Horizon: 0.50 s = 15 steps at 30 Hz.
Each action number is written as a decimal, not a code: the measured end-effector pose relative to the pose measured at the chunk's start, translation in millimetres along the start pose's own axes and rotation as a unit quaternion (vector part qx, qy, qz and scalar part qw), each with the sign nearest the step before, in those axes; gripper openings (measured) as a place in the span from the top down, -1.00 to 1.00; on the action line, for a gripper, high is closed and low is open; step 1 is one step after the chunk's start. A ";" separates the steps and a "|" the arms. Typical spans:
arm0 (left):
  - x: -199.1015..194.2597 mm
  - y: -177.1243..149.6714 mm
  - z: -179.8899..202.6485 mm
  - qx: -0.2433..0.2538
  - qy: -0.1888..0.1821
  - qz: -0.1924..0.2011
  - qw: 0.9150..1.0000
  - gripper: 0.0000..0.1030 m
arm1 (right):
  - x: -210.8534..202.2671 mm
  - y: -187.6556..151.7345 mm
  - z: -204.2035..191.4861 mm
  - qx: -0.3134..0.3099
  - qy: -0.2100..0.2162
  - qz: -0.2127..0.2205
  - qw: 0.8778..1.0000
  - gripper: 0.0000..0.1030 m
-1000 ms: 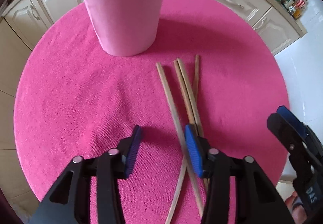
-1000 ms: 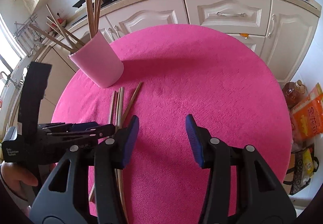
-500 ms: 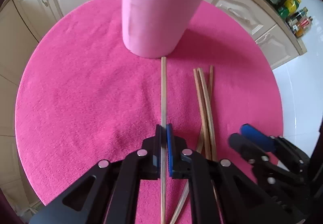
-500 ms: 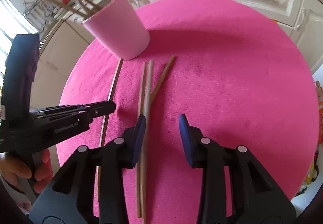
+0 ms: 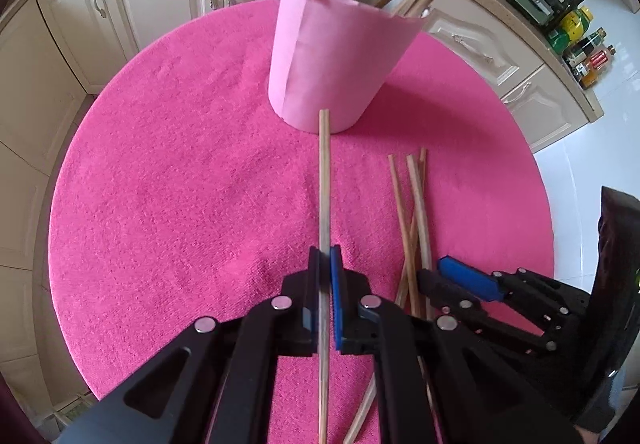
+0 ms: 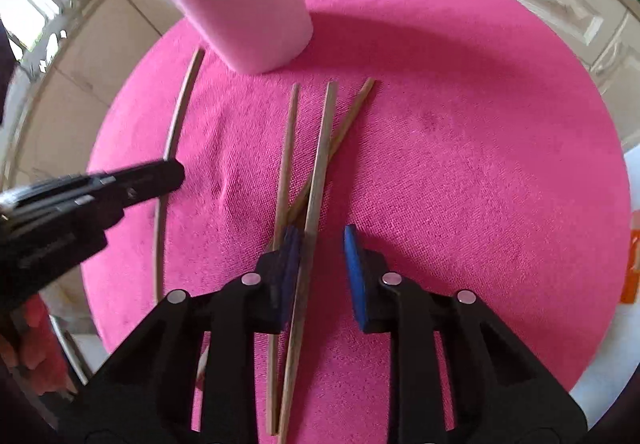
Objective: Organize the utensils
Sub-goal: 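Close the right gripper on another chopstick while the left gripper holds its chopstick, then lift both held chopsticks upright and carry them over the pink cup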
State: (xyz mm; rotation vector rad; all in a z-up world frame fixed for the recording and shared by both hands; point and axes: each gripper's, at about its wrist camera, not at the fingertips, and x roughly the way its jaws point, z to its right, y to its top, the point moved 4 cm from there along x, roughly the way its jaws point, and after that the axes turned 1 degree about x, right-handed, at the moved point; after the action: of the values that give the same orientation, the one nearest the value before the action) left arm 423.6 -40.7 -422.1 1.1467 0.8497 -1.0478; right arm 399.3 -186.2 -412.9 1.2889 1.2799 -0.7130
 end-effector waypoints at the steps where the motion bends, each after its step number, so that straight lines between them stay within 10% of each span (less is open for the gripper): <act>1: 0.3 1.5 0.1 0.001 0.000 0.000 1.000 0.90 | 0.2 0.7 -0.9 -0.001 -0.006 -0.002 1.000 0.56; 3: -5.2 -3.4 -5.1 0.001 -0.001 0.001 1.000 0.90 | -1.8 1.9 -1.4 0.005 -0.011 -0.001 1.000 0.81; 15: -44.9 3.7 12.9 0.032 -0.045 0.051 0.997 0.90 | -46.1 4.4 23.8 0.072 0.089 0.066 0.991 0.87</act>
State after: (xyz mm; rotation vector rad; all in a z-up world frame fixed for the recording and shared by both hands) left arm 413.6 -43.6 -376.4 1.1764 0.6834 -1.0401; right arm 399.5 -219.4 -372.8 1.5698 1.2888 -0.6157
